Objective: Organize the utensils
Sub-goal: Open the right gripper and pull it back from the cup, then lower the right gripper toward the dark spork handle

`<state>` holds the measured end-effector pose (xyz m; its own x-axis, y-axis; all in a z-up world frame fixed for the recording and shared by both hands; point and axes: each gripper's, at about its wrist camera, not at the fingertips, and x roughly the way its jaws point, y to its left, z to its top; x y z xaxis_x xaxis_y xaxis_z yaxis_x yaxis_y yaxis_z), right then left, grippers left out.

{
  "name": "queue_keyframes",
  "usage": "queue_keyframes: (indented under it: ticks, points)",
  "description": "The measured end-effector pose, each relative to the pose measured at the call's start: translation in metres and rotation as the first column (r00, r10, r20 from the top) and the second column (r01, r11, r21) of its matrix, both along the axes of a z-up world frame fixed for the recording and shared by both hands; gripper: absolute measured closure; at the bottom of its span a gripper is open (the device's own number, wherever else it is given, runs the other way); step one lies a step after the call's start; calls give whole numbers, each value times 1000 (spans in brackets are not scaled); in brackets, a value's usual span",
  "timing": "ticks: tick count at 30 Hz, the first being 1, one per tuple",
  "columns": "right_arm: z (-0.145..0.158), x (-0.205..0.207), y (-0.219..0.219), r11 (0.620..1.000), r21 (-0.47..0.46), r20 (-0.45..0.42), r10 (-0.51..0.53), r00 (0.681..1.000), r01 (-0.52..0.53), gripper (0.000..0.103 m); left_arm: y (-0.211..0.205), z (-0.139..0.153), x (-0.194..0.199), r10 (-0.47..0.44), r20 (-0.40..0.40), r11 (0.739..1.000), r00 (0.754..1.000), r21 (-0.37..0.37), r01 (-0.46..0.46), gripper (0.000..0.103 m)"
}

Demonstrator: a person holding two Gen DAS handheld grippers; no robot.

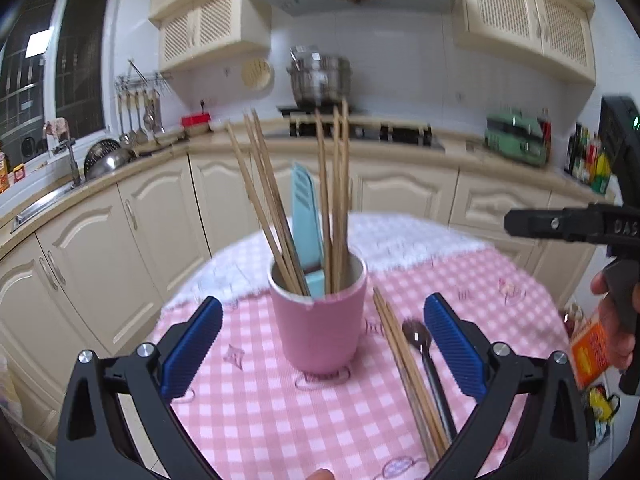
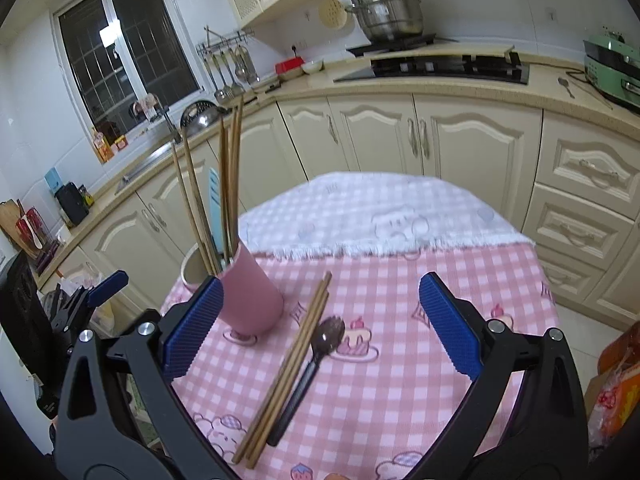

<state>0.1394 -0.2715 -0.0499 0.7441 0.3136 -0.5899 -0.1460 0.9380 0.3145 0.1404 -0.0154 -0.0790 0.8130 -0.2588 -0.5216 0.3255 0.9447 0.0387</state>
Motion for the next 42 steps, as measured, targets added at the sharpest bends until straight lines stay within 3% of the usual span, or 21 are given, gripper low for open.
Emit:
queue_keyframes:
  ticks: [8,18,24,27,38,42]
  points:
    - [-34,-6,-7,1000,-5,-82,-1,997,1,7,-23,-50,13,-12,-167,992,986,123,33,4]
    - [-52,-9,-14,1000,-7,-127,-3,992,2,7,-44,-88,23,-16,-278,981,960,181,69,4]
    - [-60,-9,-15,1000,-9,-147,-1,989,0,7,-52,-101,31,8,-311,971,950,228,67,4]
    - [-64,-8,-15,1000,-20,-164,-3,986,-1,7,-53,-102,34,5,-322,975,947,211,66,4]
    - [-93,10,14,989,-139,-282,-1,959,-40,7,-65,-109,41,2,-310,959,951,269,86,4]
    - [-101,18,26,986,-162,-310,-7,951,-45,11,-59,-111,43,-4,-323,970,946,229,83,4]
